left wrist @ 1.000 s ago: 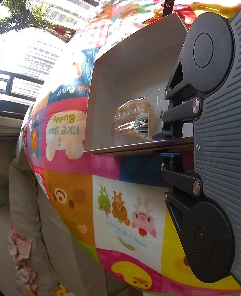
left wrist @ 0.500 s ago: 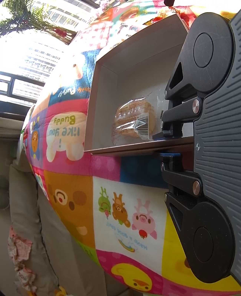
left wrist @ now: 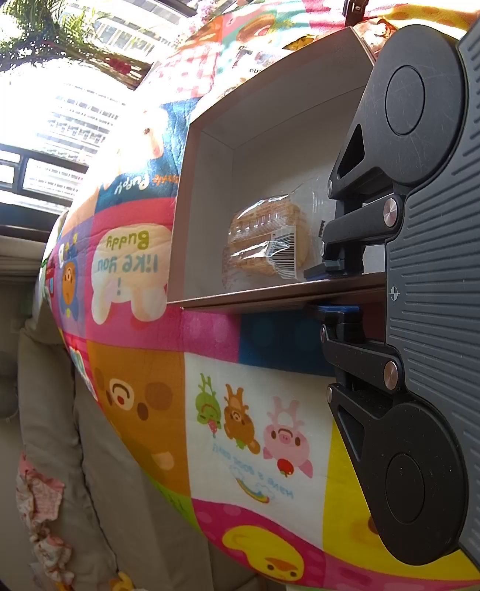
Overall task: Organize objects
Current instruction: 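Move the right tool to the red snack bag and grasp it, then carry the red snack bag into the box and release it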
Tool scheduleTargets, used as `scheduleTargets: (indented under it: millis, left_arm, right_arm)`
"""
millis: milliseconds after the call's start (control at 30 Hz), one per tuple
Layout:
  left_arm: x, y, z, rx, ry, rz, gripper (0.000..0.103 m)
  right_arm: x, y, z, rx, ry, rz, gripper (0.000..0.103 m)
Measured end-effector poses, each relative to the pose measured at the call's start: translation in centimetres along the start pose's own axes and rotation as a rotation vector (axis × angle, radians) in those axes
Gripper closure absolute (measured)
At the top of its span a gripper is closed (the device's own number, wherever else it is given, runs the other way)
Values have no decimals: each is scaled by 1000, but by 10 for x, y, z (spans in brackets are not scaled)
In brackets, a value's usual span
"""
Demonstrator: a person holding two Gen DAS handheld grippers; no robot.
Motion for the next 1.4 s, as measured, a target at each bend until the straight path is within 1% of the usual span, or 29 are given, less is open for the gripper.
scheduleTargets:
  millis: [33,167,200,233,267,333,467,533,633,700,767,833,967,1033,1200,1300,1400]
  left_arm:
    - [0,0,0,0,-1,0,88]
    - [0,0,0,1,1,0,88]
    - [0,0,0,1,1,1,88]
    - [0,0,0,1,0,1,88]
    - [0,0,0,1,-1,2,88]
    - [0,-1,0,2,-2,3,88]
    - [0,-1,0,3,0,-1,88]
    - [-1,-1,0,2,0,-3,88]
    - [-1,-2,-1,2,-1,-6,88]
    - [0,-1,-1,3,0,-8,88]
    - [0,-1,-1,4,0,-8,88]
    - [0,-2,-1,6,-4,-8,88]
    - [-1,-1,-1,9,-9,-8,87]
    - [-1,-1,-1,11,-10,-5,87]
    - [-3,-3,-1,19,-23,9,87]
    - [-4,-4,-1,21,-31,15,86]
    - [-5,-6,0,27,-36,21,86]
  right_arm:
    - [-5,-8,4,-26,42,-4,53]
    - [-26,-30,24,-73,137,42,52]
    - [-29,-33,28,-71,144,52,51]
    - [-33,-35,32,-61,143,63,48]
    - [-36,-35,36,-48,144,66,39]
    - [-44,-35,40,-22,162,66,29]
    - [-65,-35,29,-20,208,83,26]
    - [-72,-34,16,-32,203,90,26]
    - [-79,-35,-3,-42,171,107,25]
    - [-85,-34,-5,-40,156,138,26]
    - [-88,-34,-4,-54,141,161,42]
    - [-87,-36,1,-70,139,175,47]
    - [-87,-49,22,-108,129,203,47]
    - [-91,-55,36,-119,138,222,47]
    - [-116,-67,70,-142,187,283,47]
    - [-139,-66,86,-124,222,321,47]
    - [-162,-53,102,-81,276,351,47]
Point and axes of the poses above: each gripper's, at about its wrist camera, not at the fingertips, and z roughly against the way its jaws point, x to its right, y to its top, the point moved 2 cm from there along -z, roughly the way its jaws point, and after that the axes turned 9 degrees about y, right-handed, at the moved point
